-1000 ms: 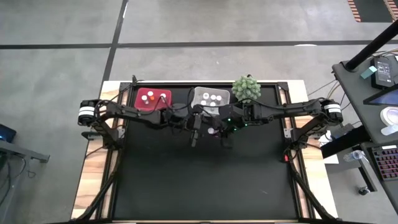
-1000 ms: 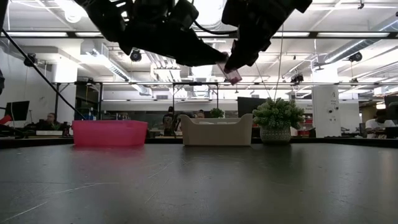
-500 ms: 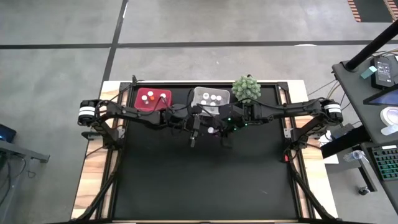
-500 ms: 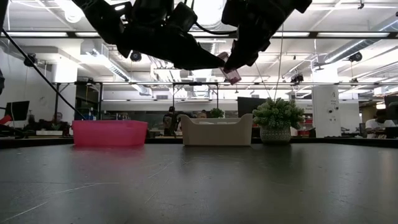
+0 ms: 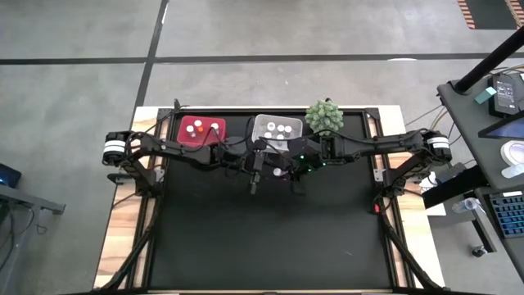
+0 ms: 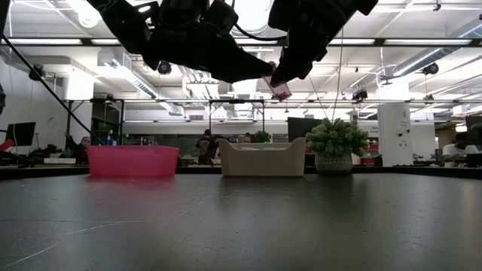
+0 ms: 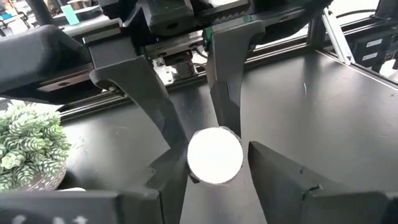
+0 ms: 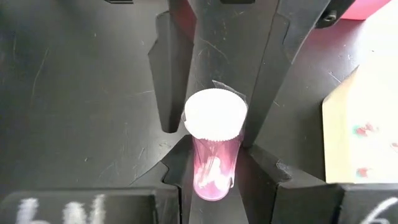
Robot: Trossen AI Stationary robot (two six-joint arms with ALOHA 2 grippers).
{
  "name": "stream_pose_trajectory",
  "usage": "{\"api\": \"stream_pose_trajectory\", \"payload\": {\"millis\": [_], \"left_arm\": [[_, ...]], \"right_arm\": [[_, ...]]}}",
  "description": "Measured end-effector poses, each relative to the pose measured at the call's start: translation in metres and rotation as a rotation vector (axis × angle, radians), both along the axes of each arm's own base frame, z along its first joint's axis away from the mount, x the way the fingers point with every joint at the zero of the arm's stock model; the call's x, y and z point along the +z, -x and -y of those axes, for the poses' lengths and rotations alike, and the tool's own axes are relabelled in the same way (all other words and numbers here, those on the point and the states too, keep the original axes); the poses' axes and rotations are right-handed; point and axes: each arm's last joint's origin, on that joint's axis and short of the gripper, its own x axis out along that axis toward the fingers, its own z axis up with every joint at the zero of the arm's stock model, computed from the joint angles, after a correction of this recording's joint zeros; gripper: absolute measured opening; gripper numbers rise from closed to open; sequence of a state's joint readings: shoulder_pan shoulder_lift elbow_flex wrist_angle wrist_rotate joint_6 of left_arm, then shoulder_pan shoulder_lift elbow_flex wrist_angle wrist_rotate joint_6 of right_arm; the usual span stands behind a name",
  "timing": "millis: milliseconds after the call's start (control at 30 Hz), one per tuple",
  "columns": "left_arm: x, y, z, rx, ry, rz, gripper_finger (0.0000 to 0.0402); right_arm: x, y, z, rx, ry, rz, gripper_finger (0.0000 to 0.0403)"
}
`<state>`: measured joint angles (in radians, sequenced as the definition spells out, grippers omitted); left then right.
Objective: Pick and place medicine bottles into bin by pill shape (circle, oval)
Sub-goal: Put the pink tablet bottle into the pink bin
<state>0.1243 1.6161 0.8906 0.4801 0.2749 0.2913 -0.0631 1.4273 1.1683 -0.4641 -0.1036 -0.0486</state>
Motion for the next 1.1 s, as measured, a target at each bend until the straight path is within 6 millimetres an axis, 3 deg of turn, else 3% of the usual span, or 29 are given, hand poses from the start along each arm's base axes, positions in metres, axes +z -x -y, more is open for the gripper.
{"api": "stream_pose_trajectory", "payload": {"millis": [133,367,467,833,1100], "left_arm": [[0.001,0.000,0.000,0.001,-0.001,0.009,0.0152],[0.002,-0.001,0.000,0.005,-0.005,0.024,0.0091],[0.002,-0.001,0.000,0.005,-0.005,0.024,0.0089],[-0.001,0.003,-0.001,0.055,-0.014,-0.009,0.0092],[0.007,0.021,-0.007,0.249,-0.073,-0.137,0.0094]], "right_arm": [[0.000,0.000,0.000,-0.001,0.001,0.000,0.0091],[0.000,0.000,0.000,-0.005,-0.003,-0.002,0.0091],[0.000,0.000,0.000,-0.019,-0.017,-0.002,0.0093],[0.003,0.003,0.010,-0.060,-0.023,0.005,0.0190],[0.014,0.017,0.029,-0.115,-0.012,0.004,0.0216]]}}
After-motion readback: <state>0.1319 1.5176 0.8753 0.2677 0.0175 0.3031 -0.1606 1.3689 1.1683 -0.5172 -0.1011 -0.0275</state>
